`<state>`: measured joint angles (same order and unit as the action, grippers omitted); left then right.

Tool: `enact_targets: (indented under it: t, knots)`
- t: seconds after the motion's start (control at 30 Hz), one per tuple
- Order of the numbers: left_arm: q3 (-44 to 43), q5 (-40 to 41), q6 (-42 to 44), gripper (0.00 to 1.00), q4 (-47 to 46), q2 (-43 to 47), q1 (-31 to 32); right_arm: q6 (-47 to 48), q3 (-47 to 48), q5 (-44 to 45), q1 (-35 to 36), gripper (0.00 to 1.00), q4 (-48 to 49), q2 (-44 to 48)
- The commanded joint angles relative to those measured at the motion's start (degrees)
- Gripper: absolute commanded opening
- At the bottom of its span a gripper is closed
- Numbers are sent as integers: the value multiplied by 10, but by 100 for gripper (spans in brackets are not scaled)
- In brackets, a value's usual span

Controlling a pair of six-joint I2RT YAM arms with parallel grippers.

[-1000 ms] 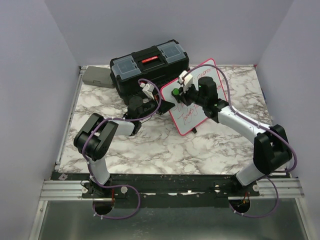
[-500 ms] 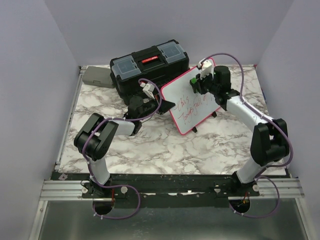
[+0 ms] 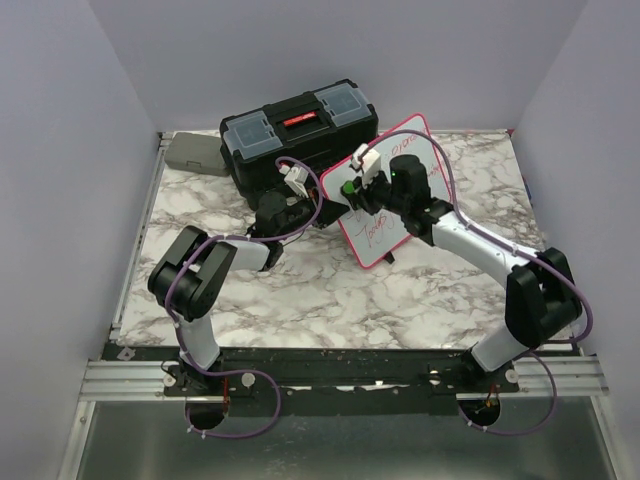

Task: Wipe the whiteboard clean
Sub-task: Erase the whiteboard at the whiteboard stand.

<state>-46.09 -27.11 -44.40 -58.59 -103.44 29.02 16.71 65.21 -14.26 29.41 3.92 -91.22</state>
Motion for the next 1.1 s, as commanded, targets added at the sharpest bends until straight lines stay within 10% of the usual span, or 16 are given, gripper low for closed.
enact_targets:
  t: [0.0,0.33,0.77,1.07]
  knots:
    - [-3,-60,35,0,0,-16,17,3,-42,44,-18,1,-21,-4]
    - [-5,-61,34,0,-1,-16,17,-32,58,66,-105,1,-22,-59]
    - [-10,-63,34,0,4,-19,17,-1,-25,64,-4,1,1,-7]
    - [-9,-67,36,0,8,-12,17,-61,78,105,-100,1,17,-75]
